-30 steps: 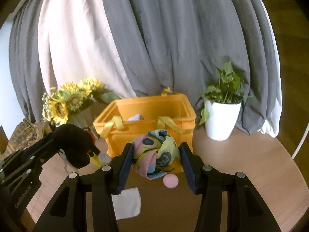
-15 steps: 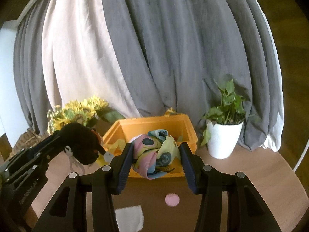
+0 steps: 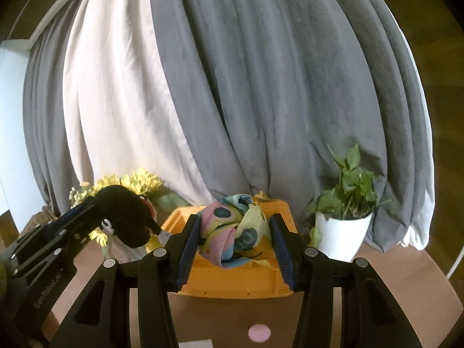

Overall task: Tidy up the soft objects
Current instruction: 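Lift the Mickey plush and patterned toy and carry both over the crate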

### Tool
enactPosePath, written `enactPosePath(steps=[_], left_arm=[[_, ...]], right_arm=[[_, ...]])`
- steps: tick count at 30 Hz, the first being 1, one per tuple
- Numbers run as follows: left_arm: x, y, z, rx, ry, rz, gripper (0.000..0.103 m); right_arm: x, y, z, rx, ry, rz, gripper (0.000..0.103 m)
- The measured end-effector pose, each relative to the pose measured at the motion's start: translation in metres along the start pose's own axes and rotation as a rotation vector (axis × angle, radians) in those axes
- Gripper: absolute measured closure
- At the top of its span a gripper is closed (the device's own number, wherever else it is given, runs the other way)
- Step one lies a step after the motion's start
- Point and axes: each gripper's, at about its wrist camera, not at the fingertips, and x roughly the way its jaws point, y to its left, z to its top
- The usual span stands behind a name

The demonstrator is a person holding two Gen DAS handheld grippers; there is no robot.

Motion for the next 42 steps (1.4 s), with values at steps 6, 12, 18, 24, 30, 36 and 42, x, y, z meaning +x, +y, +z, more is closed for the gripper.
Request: enactPosePath(steps=[6, 12, 18, 24, 30, 36, 42], left_arm=[[0.016, -0.002, 0.009, 0.002, -0.015, 0.0, 0.079], [0.036, -0.003, 0.014, 0.001, -0.017, 0.001, 0.079], [0.064, -0.001, 0.016, 0.006, -0.002, 0.005, 0.079], [0.09, 0.003, 0.014, 0.006, 0.015, 0.003, 0.079], [0.122, 0.007, 0.007, -0.011, 0.048, 0.002, 0.079], [0.151, 0.008, -0.008, -0.021, 0.101, -0.007, 0.079], [0.175, 0.006, -0.024, -0.016, 0.162, -0.024, 0.079]], right_arm=[[0.013, -0.004, 0.012, -0.005, -0.023, 0.009, 0.053], [0.031, -0.007, 0.02, -0.007, -0.032, 0.014, 0.053], [0.056, -0.011, 0.024, -0.004, -0.018, 0.024, 0.053], [0.084, -0.014, 0.024, 0.005, 0.01, 0.025, 0.053], [0.108, -0.016, 0.018, 0.003, 0.04, 0.017, 0.053], [0.137, -0.022, 0.008, 0.008, 0.087, -0.001, 0.053], [0.159, -0.028, -0.004, 0.013, 0.143, -0.017, 0.053]])
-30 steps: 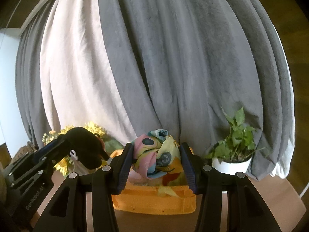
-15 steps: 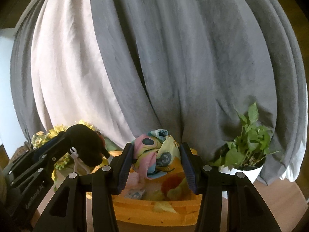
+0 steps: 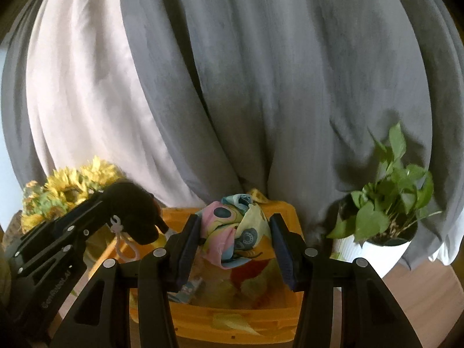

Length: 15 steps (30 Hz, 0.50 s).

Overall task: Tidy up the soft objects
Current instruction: 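Lift the Mickey plush and patterned toy and carry both over the crate, then open left tool over crate while right tool releases the patterned toy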

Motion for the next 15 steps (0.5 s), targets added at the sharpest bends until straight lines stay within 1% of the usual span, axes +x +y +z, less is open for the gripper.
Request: enactPosePath(steps=[9, 15], left_arm=[[0.031, -0.001, -0.021, 0.029, 0.088, 0.016, 0.079], [0.04, -0.004, -0.032, 0.048, 0.133, 0.015, 0.079]], right_arm=[[0.036, -0.008, -0.017, -0.008, 0.102, -0.02, 0.053], [0.049, -0.008, -0.025, -0.023, 0.156, -0.023, 0.053]])
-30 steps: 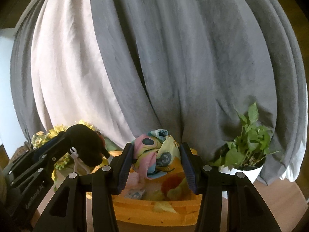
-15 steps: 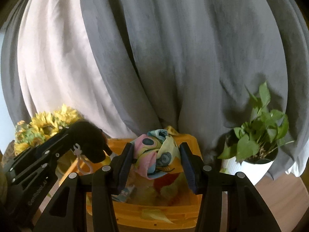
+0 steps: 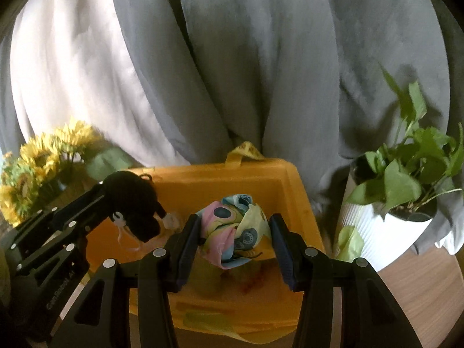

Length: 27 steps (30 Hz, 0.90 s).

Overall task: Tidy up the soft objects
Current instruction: 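Open left tool over crate while right tool releases the patterned toy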

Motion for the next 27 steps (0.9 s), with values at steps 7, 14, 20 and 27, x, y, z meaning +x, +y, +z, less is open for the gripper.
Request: enactPosePath(steps=[7, 14, 20, 27], left_arm=[[0.009, -0.001, -0.01, -0.009, 0.053, -0.027, 0.072], [-0.002, -0.006, -0.01, 0.017, 0.041, -0.012, 0.05], [-0.025, -0.007, -0.008, 0.023, 0.014, 0.034, 0.045], [-0.058, -0.003, -0.004, -0.007, -0.025, 0.068, 0.043]], right_arm=[[0.005, 0.002, -0.004, -0.006, 0.027, 0.001, 0.05], [-0.001, -0.002, -0.004, 0.01, 0.015, -0.013, 0.036], [-0.015, -0.007, -0.005, 0.027, -0.005, -0.025, 0.036], [-0.036, -0.007, -0.006, 0.043, -0.035, -0.019, 0.036]])
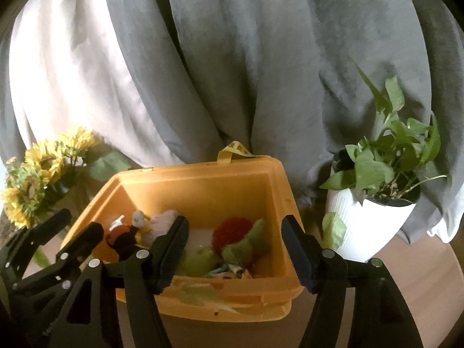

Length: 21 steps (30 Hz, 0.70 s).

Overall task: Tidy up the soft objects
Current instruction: 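Open left tool over crate while right tool releases the patterned toy, then withdraw both tools from the crate toward the white cloth and pink egg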

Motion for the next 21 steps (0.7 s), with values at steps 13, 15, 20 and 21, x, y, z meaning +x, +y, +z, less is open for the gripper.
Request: enactPosePath(steps=[13, 15, 20, 21], left_arm=[[-0.059, 0.002, 0.0, -0.04, -0.04, 0.061, 0.042], [-0.07, 0.0, -0.002, -0.041, -0.046, 0.069, 0.042], [-0.089, -0.003, -0.007, -0.051, -0.039, 0.076, 0.042], [-0.092, -0.004, -0.009, -0.053, -0.037, 0.079, 0.042]], right_arm=[[-0.049, 0.006, -0.004, 0.002, -0.047, 0.038, 0.036], [-0.057, 0.005, -0.006, 0.0, -0.052, 0.045, 0.036], [-0.075, 0.004, -0.01, -0.013, -0.062, 0.058, 0.036], [-0.08, 0.004, -0.012, -0.015, -0.063, 0.061, 0.036]])
